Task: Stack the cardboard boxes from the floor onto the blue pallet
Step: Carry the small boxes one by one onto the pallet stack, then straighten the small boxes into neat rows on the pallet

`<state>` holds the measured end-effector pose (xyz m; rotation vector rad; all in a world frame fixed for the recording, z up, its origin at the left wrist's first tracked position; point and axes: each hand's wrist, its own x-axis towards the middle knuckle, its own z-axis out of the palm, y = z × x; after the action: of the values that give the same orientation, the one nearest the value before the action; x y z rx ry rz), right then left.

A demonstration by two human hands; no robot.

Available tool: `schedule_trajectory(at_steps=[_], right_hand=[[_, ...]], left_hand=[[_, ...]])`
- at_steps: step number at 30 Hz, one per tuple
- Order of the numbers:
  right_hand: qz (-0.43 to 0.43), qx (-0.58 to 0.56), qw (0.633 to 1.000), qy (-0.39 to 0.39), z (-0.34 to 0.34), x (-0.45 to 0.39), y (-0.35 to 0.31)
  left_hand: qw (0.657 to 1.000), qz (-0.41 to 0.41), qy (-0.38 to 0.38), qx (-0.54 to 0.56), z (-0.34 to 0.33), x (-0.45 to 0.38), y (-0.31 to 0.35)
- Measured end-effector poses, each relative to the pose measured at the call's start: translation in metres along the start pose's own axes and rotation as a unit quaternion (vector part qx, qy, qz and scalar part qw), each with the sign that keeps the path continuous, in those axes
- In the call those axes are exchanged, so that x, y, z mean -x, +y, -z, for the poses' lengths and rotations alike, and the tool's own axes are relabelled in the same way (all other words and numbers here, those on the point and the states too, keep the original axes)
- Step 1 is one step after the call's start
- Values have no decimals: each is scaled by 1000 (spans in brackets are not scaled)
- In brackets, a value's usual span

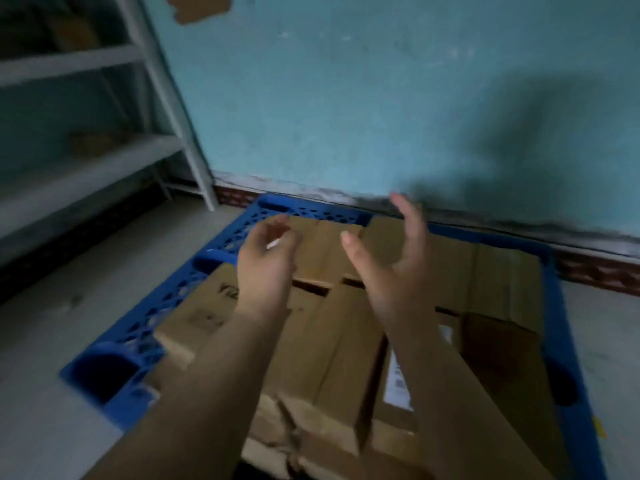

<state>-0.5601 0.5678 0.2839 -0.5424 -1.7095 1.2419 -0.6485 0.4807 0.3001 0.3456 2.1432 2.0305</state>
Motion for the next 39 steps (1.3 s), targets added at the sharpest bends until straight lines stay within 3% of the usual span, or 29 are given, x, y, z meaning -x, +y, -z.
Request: schedule_trajectory(at_steps=[2,6,11,17,24,31,34,36,39], right_hand=[[10,-83,990,-117,-59,31,-38],[-28,-187,923,-334,-175,135,-96],[-37,-246,833,-495,-273,296,-145],[-99,-261,712,-644,-315,476,-137],[-142,-136,610,-767,-303,650,-61],[-69,66,497,-863,-260,758,28],[-69,161,446,-878,-248,780,53],[-90,197,421,-881,-243,787,66],[-115,196,419,-879,-236,791,74]], left_hand=[[996,-16,90,-14,86,0,14],[967,-33,251,-39,261,45,20],[906,-23,417,-73,431,156,-5],[831,47,544,-102,550,320,-91],[747,177,640,-30,570,474,-248],[619,341,706,45,528,544,-381],[598,413,674,130,516,550,-406],[611,430,641,176,512,546,-415],[626,432,632,151,513,535,-422]])
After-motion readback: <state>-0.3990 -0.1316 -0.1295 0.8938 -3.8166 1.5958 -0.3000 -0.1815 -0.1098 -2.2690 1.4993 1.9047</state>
